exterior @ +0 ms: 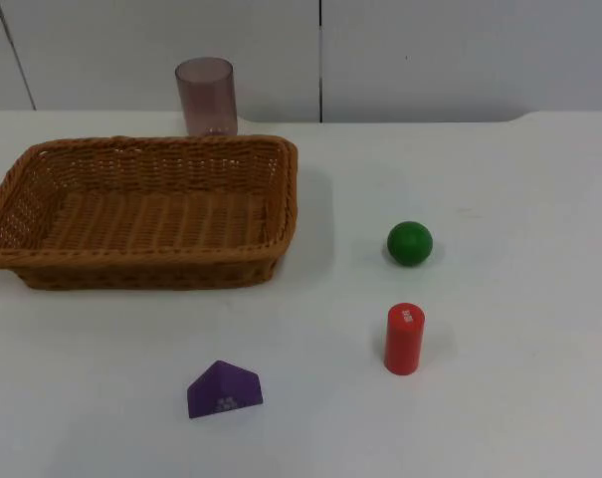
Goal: Pick up the basket with the left hand and place the triangular block into the basket with the right hand.
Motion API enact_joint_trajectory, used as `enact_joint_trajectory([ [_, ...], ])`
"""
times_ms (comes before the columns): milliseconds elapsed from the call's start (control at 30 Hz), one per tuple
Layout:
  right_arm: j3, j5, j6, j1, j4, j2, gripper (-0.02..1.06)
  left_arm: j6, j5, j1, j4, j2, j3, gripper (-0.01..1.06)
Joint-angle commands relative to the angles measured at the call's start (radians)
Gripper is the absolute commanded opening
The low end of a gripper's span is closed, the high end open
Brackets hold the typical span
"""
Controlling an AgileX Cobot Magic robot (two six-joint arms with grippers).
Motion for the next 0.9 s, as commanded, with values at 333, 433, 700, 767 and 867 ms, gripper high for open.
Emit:
enact_joint_trajectory([
  [333,-0.164,-0.163,0.025,0.004,-0.024,0.149,1.05,-0.117,-0.138,-0.004,0.034,0.245,-0.156,1.05],
  [433,-0.237,-0.253,0.031,0.004,-0.024,0.267,1.05,-0.117,-0.197,-0.004,0.034,0.366,-0.253,1.05],
  [700,-0.403,-0.274,0.032,0.004,-0.016,0.501,1.05,-0.117,-0.290,-0.004,0.054,0.645,-0.426,1.05],
  [767,-0.420,-0.274,0.033,0.004,-0.016,0.529,1.05,-0.117,-0.310,-0.004,0.054,0.682,-0.437,1.05],
  [867,-0.454,-0.271,0.033,0.004,-0.014,0.601,1.05,-0.117,-0.348,-0.004,0.052,0.788,-0.463,1.05],
])
